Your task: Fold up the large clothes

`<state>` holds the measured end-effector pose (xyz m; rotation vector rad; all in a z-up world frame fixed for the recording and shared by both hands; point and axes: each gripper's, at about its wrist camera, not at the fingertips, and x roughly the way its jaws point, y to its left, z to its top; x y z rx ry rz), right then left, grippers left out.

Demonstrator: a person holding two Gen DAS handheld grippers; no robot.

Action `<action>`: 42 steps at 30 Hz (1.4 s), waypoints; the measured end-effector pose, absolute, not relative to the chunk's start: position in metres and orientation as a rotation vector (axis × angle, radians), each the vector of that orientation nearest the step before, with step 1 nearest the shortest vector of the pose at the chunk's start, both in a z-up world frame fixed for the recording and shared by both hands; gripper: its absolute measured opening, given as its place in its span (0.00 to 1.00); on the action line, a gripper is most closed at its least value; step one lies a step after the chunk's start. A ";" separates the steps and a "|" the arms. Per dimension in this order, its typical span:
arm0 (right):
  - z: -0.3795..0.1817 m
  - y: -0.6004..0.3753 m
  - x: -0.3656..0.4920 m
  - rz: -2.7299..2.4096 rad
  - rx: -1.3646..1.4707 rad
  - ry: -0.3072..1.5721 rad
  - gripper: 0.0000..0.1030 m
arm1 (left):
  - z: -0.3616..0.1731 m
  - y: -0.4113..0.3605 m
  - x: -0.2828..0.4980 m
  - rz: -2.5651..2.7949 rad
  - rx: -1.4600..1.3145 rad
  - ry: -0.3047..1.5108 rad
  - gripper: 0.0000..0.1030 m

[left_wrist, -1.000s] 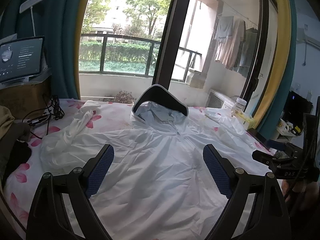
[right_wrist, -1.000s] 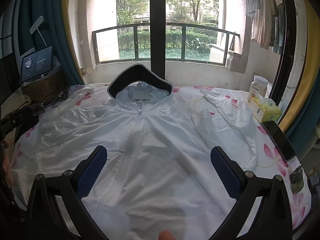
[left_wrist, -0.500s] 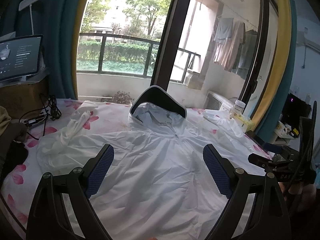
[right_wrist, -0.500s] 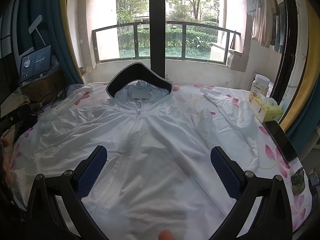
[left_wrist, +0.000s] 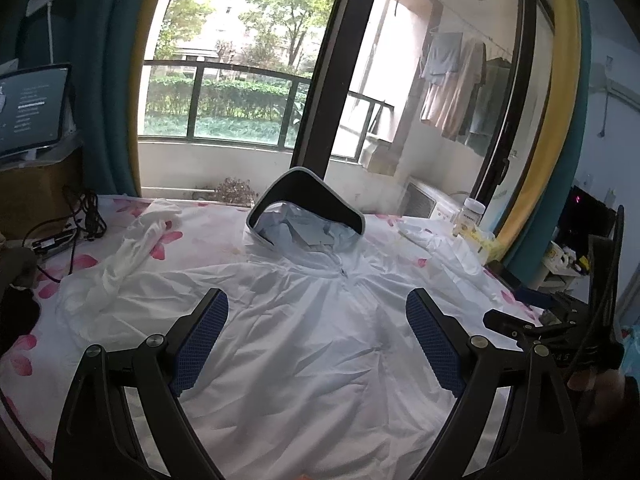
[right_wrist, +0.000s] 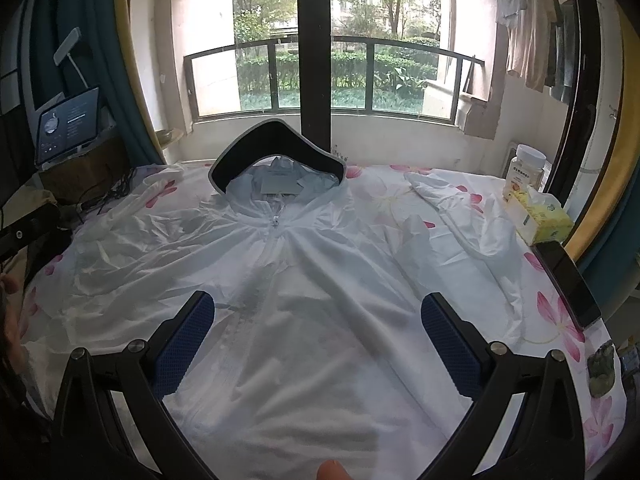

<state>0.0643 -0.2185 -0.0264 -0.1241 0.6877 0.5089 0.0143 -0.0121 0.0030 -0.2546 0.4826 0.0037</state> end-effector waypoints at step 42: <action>-0.075 -0.239 0.314 0.372 -0.301 0.798 0.56 | -0.077 0.069 0.168 0.179 -0.328 0.772 0.90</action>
